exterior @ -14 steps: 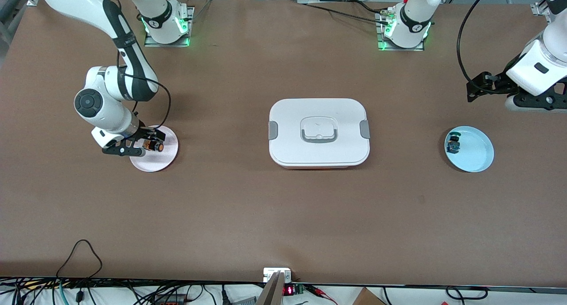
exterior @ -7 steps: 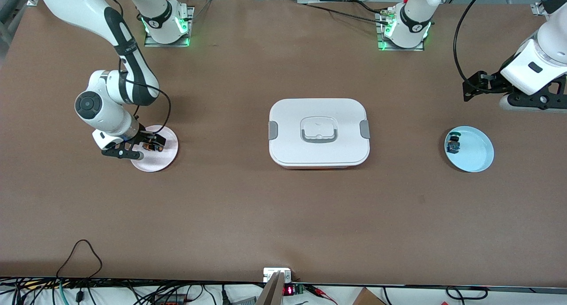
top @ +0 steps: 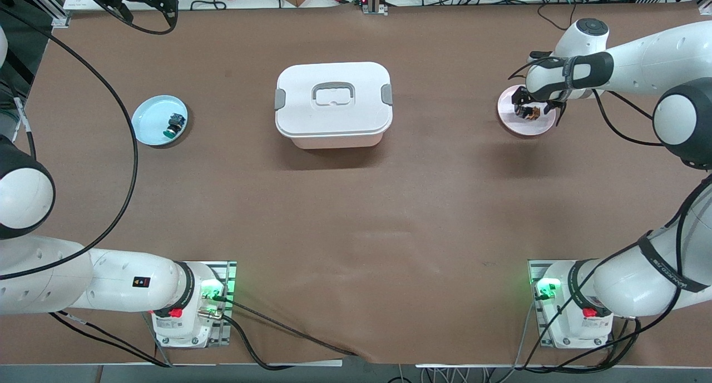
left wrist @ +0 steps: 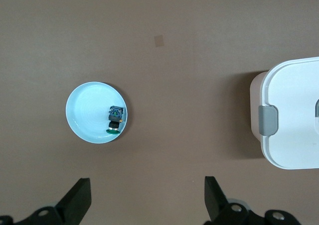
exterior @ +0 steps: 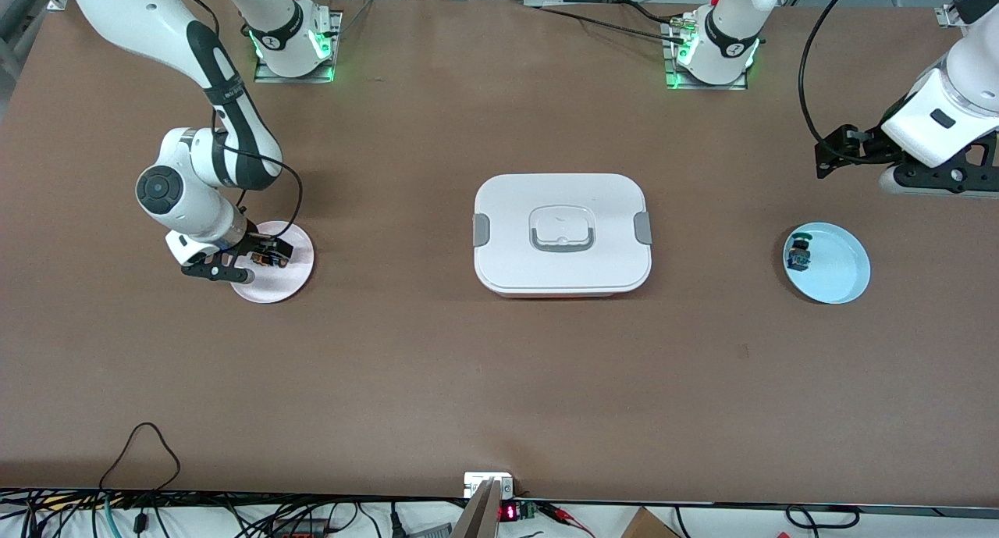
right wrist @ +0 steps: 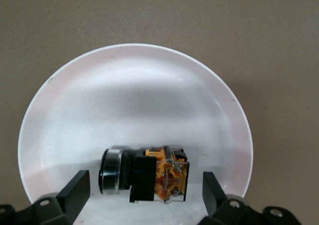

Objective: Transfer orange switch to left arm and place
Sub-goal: 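Lower the right gripper over the orange switch and close on it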

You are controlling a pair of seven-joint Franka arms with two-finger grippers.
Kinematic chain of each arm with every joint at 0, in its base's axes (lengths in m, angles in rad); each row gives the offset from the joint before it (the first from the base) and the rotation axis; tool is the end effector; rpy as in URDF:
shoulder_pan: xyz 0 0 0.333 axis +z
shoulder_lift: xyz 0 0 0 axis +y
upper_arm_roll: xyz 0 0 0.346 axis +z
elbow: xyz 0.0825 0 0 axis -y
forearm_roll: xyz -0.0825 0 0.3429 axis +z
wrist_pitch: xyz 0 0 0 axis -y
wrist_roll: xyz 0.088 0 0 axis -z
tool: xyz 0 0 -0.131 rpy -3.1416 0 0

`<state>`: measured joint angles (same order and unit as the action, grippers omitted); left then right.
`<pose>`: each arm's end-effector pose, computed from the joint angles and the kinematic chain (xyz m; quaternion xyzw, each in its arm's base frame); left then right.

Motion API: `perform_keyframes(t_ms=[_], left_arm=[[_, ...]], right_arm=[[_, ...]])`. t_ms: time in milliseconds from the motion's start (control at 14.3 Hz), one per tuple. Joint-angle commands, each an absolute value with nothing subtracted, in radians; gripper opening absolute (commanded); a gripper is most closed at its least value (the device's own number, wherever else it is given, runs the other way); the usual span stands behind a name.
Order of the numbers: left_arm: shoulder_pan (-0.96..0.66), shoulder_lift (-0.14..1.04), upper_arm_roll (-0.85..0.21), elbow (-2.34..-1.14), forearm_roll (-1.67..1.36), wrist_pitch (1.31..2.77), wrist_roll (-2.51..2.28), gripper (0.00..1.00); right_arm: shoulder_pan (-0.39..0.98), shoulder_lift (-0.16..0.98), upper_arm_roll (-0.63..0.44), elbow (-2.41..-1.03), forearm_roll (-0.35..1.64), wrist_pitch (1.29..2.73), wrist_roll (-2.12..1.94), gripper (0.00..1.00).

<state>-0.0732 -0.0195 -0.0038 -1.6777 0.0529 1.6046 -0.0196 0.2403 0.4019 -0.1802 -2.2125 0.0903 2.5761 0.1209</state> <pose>0.5044 -0.0322 0.5974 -0.9988 0.0303 0.0255 0.0277 0.5376 0.0326 0.2335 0.9979 -0.0624 -0.0137 0.0129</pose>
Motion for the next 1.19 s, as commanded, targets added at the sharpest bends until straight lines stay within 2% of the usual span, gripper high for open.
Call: perform_keyframes(t_ms=[0,490,630,700,840,910,1050,1120], left_arm=[[-0.078,-0.032,-0.003,-1.671,0.040,1.588,-0.032,1.00],[-0.078,-0.032,-0.003,-1.671,0.040,1.588,-0.032,1.00],[-0.078,-0.032,-0.003,-1.671,0.040,1.588,-0.032,1.00],[-0.078,-0.032,-0.003,-1.671,0.040,1.588,-0.032,1.00],[-0.078,-0.032,-0.003,-1.671,0.040,1.588,-0.032,1.00],[-0.078,-0.032,-0.003,-1.671,0.040,1.588,-0.032,1.00],[-0.078,-0.032,-0.003,-1.671,0.040,1.588,-0.032,1.00],[-0.078,-0.032,-0.003,-1.671,0.040,1.588,-0.032,1.00]], right_arm=[[0.233,0.411,-0.175,-2.215,0.127,2.592,0.129,1.00],[0.236,0.428,-0.175,-2.215,0.137,2.611,0.130,1.00],[0.238,0.430,-0.175,-2.215,0.137,2.611,0.129,0.95],[0.238,0.430,-0.175,-2.215,0.137,2.609,0.126,0.78],[0.241,0.425,-0.173,-2.207,0.137,2.594,0.126,0.36],[0.245,0.419,-0.172,-2.201,0.135,2.576,0.111,0.21],[0.256,0.411,-0.173,-2.180,0.133,2.522,0.104,0.06],[0.256,0.408,-0.172,-2.171,0.132,2.495,0.104,0.05]])
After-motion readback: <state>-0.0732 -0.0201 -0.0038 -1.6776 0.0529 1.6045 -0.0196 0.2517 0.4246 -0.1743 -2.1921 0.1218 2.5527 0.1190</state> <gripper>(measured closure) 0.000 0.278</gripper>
